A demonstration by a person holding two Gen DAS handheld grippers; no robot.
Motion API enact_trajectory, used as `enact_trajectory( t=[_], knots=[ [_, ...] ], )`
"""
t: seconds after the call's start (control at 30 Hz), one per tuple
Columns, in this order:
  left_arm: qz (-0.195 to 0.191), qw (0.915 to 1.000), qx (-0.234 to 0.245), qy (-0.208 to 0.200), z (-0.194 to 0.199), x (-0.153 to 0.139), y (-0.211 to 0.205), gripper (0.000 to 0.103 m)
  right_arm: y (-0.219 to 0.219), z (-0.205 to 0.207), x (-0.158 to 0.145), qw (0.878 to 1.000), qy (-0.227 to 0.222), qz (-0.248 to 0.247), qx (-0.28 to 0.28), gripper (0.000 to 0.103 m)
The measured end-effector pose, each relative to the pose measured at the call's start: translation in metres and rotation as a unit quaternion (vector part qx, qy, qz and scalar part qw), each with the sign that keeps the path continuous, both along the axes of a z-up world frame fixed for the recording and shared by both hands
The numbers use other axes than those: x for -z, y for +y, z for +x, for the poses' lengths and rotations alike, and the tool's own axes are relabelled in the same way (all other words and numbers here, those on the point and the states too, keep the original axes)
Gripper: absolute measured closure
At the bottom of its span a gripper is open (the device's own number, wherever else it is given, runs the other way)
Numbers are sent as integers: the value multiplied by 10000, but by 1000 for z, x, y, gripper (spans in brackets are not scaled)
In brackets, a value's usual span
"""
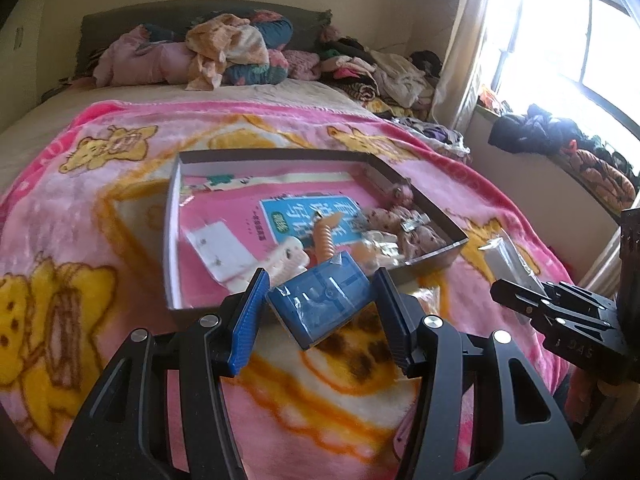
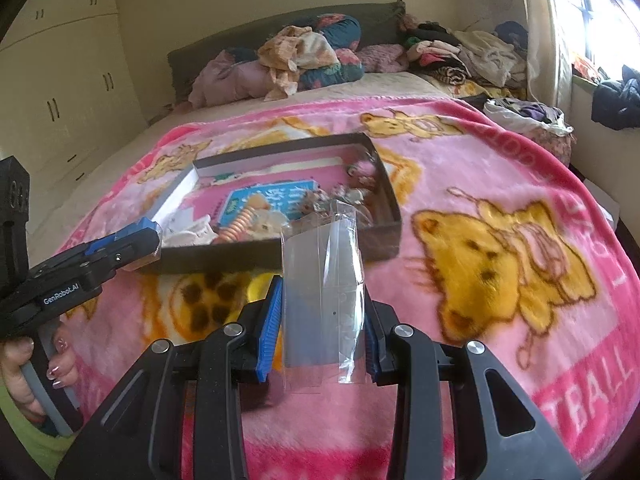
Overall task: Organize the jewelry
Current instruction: 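Carry the blue packet into the box while the right tool carries the sleeve there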
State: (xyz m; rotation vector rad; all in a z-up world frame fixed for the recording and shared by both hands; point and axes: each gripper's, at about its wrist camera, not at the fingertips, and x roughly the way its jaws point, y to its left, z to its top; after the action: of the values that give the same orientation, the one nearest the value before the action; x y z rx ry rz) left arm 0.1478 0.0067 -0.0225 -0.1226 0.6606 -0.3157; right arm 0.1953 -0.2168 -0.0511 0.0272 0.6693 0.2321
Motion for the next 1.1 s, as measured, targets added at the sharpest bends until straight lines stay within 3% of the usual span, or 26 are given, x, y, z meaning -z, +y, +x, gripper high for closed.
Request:
enact_trajectory(
  t=[0.6, 1.1],
  knots=[
    [-252, 9988, -395, -148, 35, -10, 25, 58, 19, 34, -16, 9997, -155, -124, -165, 70],
    [-193, 9994, -291, -65, 73, -5, 13, 58, 13, 76, -20, 9995, -212, -218, -26, 70]
  ],
)
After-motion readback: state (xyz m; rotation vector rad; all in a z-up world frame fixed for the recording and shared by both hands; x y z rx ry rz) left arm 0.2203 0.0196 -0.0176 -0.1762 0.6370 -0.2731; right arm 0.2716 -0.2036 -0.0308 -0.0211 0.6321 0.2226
